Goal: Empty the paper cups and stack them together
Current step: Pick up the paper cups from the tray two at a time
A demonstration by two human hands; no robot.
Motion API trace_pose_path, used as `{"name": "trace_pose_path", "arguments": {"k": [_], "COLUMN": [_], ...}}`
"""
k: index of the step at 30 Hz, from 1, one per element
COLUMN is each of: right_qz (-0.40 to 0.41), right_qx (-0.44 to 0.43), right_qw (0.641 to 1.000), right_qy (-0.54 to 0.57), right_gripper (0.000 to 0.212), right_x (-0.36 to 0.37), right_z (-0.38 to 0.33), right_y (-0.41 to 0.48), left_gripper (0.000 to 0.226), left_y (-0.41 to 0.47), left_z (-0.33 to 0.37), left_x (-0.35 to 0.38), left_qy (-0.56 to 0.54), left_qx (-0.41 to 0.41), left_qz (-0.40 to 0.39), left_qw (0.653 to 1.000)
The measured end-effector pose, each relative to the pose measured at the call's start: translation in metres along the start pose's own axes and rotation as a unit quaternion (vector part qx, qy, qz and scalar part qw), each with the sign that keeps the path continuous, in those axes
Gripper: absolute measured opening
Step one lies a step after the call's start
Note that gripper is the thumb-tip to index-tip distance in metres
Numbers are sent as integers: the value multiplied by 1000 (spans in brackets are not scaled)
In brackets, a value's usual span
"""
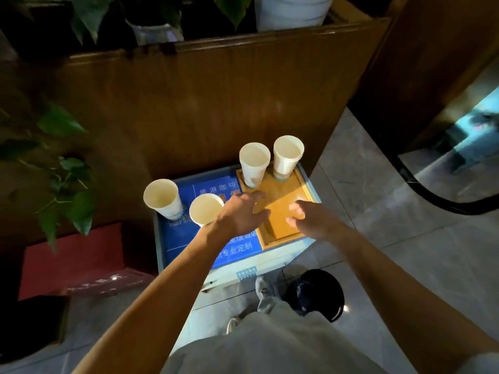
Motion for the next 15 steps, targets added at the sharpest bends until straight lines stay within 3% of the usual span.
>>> {"name": "trace_pose_path", "arguments": {"k": [7,15], "right_qz": [80,104], "right_qx": [-69,-95], "right_qw": [994,990], "right_qy": [28,32], "right_gripper": [53,77], "right_x": [-66,-88], "right_z": [-29,-49], "right_y": [66,106], "left_gripper": [51,69], "left_y": [60,108], "left_z": [15,7], "left_x": [-35,-49], "left_qy": [27,122], "left_qx": [-9,-44], "left_qz": [59,91], "left_qw": [998,987]}}
Point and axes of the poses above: each hand's wrist, its own y-axis towards the middle knuckle, its own x-axis out of the palm, z = x × y, the point moved 10 cm from there along y, towards the middle knuckle, and after that the axes turned 5 degrees about z, right-handed, at the moved point
